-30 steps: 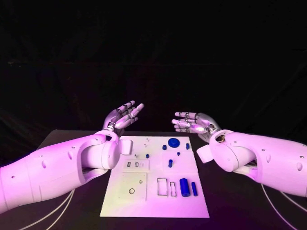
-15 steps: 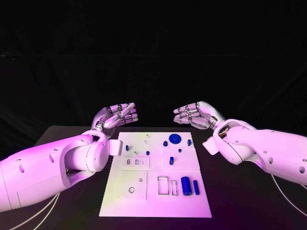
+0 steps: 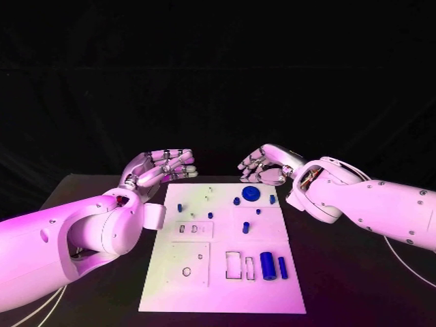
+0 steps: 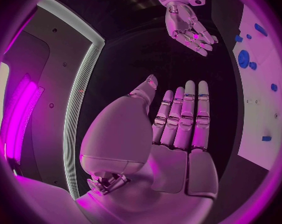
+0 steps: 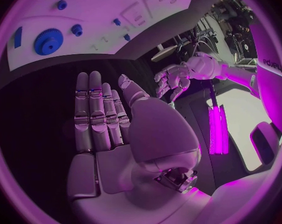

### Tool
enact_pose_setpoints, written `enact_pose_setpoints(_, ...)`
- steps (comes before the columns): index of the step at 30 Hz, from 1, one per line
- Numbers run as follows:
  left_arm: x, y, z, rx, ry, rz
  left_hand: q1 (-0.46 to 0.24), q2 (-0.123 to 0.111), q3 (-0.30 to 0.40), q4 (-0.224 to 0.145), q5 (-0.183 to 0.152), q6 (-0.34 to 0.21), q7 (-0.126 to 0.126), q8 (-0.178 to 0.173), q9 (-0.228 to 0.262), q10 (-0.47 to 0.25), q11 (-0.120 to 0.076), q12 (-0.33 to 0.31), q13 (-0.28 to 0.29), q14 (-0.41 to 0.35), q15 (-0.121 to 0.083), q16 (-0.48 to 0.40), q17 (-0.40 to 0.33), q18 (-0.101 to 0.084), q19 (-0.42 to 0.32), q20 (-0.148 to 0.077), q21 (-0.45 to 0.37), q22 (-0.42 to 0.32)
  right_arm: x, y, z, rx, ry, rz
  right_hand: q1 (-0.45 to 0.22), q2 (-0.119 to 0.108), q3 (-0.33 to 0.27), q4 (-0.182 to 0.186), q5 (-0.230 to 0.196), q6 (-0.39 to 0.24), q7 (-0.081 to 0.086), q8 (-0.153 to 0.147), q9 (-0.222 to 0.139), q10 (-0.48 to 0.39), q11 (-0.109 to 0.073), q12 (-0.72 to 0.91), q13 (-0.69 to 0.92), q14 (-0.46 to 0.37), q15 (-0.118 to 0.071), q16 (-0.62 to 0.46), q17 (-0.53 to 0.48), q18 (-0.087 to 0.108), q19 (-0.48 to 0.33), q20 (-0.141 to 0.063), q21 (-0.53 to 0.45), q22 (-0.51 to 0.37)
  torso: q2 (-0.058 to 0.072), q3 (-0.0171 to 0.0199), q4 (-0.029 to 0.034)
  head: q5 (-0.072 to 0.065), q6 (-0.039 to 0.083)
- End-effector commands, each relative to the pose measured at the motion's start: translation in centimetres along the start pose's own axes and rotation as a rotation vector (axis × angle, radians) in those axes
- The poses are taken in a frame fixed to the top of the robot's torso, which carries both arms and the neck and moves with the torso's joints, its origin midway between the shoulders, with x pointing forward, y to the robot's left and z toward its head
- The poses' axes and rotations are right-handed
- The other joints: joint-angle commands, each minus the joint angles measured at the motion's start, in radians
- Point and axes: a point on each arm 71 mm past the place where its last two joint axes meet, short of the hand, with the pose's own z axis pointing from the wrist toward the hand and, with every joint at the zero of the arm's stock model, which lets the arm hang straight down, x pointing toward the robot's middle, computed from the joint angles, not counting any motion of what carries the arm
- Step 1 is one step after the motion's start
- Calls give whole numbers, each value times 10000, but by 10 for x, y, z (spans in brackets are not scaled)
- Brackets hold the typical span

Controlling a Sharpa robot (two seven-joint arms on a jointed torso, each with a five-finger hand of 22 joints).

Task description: Assemble the parts on the task board

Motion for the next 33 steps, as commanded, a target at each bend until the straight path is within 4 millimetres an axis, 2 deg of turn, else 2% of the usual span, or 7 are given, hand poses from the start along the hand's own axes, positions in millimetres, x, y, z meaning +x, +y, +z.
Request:
enact_pose_setpoints(1,7,-6,-3,105,529,-152,71,-2,-7,-49,35,58,-7,-54,-8,53,6,-64,-8,72,-7,-49,13,59,87,-6,67,17,5,-1,4,400,952,-2326,-87,-286,122,112,161,245,-205,-9,55,1,-217,159,194,1291,-359,898,937,138,1011,-436,1076,622,347,9,92,-64,52)
enact_pose_setpoints(2,8,-8,-4,124,561,-161,70,-2,-7,-51,35,58,-7,-55,-8,53,6,-66,-8,74,-7,-51,14,59,90,-7,69,17,5,-1,5,442,1012,-2511,-85,-339,257,185,290,279,-263,-28,86,-37,-301,316,337,1144,-473,1599,1580,49,1164,-496,1551,973,381,9,103,-80,51)
enact_pose_setpoints(4,10,-11,-6,172,643,-185,71,4,-12,-64,36,65,-6,-70,-9,55,8,-89,-8,87,-8,-68,16,60,119,-19,89,22,5,0,7,532,1110,-2929,-136,-419,460,315,392,304,-284,-54,125,-126,-288,498,512,1167,-459,2504,2393,-42,1343,-589,2720,2301,489,6,133,-139,55)
enact_pose_setpoints(7,12,-15,-8,227,740,-217,70,10,-13,-69,35,69,-5,-76,-9,57,9,-100,-8,93,-7,-77,17,61,135,-26,100,25,7,2,10,617,1227,-3447,-120,-593,687,343,826,362,-342,-52,176,-231,-331,622,657,1178,-465,2964,2915,-254,1705,-595,4153,4075,593,7,160,-192,36)
enact_pose_setpoints(15,14,-21,-12,294,871,-248,35,22,-43,-80,34,77,9,-118,-12,50,22,-163,-9,74,9,-150,11,57,190,-50,140,32,11,2,14,878,1630,-4189,-296,-1089,1490,764,729,321,-410,-130,381,-719,-271,979,1141,1158,-429,7082,6933,-832,2699,-523,7854,8785,802,9,195,-212,23)
enact_pose_setpoints(21,15,-24,-13,326,924,-257,31,25,-46,-82,34,76,10,-125,-12,49,25,-172,-9,68,12,-162,9,56,195,-53,144,32,14,2,15,941,1808,-4365,-326,-1178,1644,936,666,288,-455,-137,448,-849,-239,1054,1258,1243,-427,8163,7925,-1014,3072,-484,8718,10014,941,19,215,-242,56)
enact_pose_setpoints(33,16,-26,-13,333,990,-275,21,32,-56,-89,33,73,19,-145,-14,40,33,-200,-11,53,20,-196,5,52,205,-59,153,32,17,5,17,869,1938,-4403,-307,-1246,1777,1067,648,257,-449,-138,511,-846,-252,1153,1363,1304,-429,8984,8657,-1181,3462,-468,9432,11056,1066,69,294,-240,70)
